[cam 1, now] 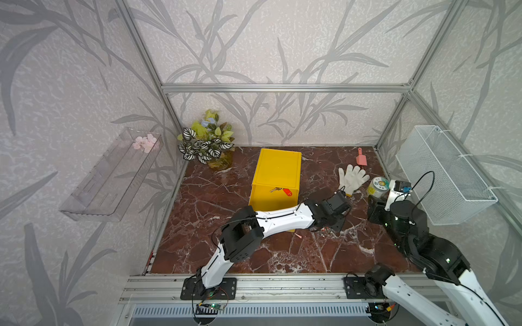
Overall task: Take the keys out of the drawer
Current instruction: Place the key at the center of the board.
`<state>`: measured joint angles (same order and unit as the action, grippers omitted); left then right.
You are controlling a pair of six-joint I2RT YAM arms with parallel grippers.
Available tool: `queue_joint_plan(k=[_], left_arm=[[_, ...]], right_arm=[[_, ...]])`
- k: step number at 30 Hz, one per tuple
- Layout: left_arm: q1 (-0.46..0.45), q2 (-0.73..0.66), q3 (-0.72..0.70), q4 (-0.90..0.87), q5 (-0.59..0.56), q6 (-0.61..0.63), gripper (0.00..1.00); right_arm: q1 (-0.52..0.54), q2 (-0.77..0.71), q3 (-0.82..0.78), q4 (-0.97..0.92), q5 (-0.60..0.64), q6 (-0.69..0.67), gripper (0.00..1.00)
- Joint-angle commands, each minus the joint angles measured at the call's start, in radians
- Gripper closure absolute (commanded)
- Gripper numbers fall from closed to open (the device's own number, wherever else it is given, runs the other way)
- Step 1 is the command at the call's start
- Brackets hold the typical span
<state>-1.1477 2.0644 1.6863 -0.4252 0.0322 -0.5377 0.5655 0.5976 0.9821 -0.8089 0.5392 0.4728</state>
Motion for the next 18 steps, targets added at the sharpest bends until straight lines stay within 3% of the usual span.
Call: queue_joint_plan(k=[1,7,11,13,18], left_arm=[[0.004,-0.179,-0.026,0.077,-0.009,0.035,0.71],[0.028,-0.495,-0.194,0.120,-0.179,0.105,0.81],[0.133,-0.725,-0.340,0.097,-0.261,0.127,0.81],[0.231,-0.806,-0.386,0.059,-0.259,0.121,0.81],[0.491,-0.921,-0.481,0.060,-0.217,0.119,0.81]], right_arm=[[-0.005,0.014,0.054,0.029,-0.088,-0.032,0.55],[-0.003,0.096,0.148,0.027,-0.302,0.002,0.56],[0.048,0.158,0.171,0.048,-0.369,0.073,0.56],[0.144,0.187,0.168,0.077,-0.312,0.101,0.56],[0.551,0.368,0.208,0.170,-0.002,0.078,0.53]])
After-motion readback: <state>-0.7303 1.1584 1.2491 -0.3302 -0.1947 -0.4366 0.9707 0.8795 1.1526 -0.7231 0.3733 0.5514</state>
